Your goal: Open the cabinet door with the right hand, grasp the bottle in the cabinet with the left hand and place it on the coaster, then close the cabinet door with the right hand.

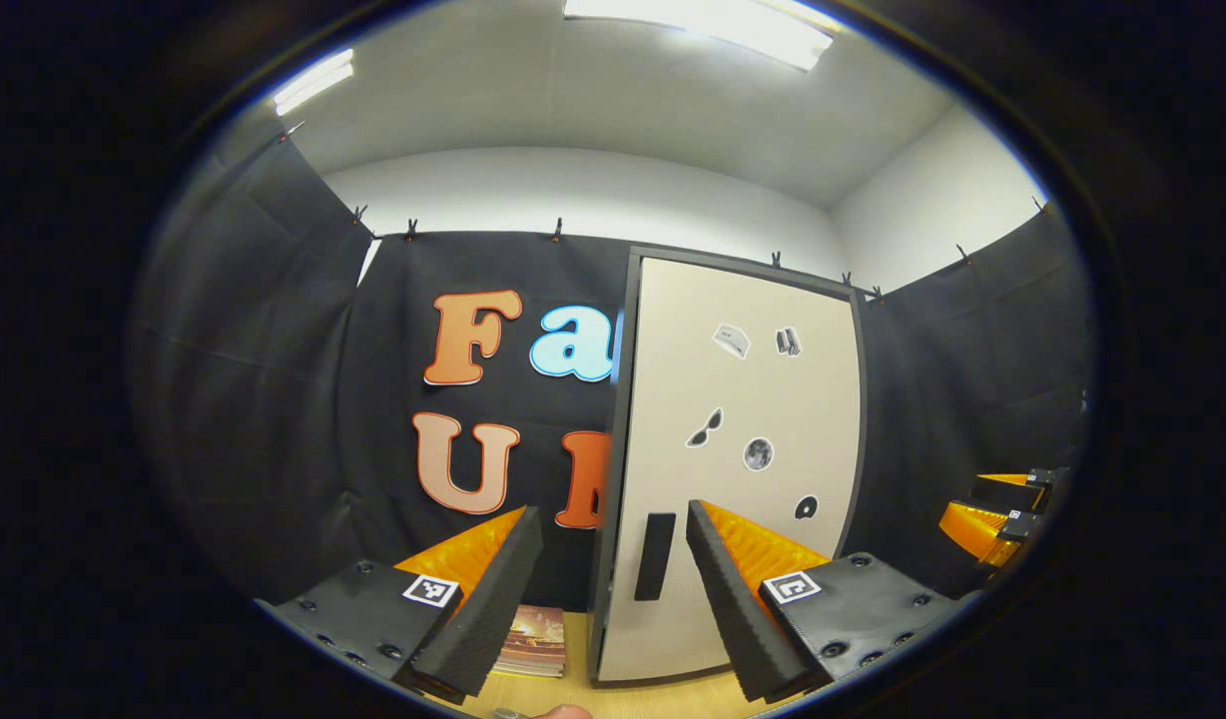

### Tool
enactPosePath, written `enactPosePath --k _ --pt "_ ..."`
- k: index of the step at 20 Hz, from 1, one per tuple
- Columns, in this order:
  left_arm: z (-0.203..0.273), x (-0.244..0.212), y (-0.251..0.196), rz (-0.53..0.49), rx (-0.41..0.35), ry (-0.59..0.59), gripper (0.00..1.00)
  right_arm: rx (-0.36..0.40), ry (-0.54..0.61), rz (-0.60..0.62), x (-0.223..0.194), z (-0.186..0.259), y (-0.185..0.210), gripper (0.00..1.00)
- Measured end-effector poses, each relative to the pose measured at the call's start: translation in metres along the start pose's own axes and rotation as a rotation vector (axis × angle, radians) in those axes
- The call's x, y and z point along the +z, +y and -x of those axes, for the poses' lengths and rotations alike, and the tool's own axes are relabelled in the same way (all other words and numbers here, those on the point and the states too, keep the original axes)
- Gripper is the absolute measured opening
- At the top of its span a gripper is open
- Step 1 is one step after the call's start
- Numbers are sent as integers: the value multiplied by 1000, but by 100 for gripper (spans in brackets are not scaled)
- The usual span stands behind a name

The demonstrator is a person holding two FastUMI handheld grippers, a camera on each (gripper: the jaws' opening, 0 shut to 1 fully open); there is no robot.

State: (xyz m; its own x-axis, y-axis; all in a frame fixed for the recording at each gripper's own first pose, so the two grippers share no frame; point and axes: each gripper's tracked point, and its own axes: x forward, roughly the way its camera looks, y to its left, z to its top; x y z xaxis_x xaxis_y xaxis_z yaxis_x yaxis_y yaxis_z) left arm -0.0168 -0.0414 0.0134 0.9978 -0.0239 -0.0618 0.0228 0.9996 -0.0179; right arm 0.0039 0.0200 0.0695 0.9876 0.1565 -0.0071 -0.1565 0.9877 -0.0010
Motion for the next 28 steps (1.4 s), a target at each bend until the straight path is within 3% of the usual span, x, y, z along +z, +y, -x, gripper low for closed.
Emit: enactPosePath --k 6,11,28 --pt "19 17 -18 0 16 -22 94 21 -12 5 14 11 -13 93" --pt "26 38 -7 10 38 -41 95 19 -22 -3 25 11 -20 94" --pt "7 59 12 46 5 -80 95 27 -50 2 49 -4 3 94"
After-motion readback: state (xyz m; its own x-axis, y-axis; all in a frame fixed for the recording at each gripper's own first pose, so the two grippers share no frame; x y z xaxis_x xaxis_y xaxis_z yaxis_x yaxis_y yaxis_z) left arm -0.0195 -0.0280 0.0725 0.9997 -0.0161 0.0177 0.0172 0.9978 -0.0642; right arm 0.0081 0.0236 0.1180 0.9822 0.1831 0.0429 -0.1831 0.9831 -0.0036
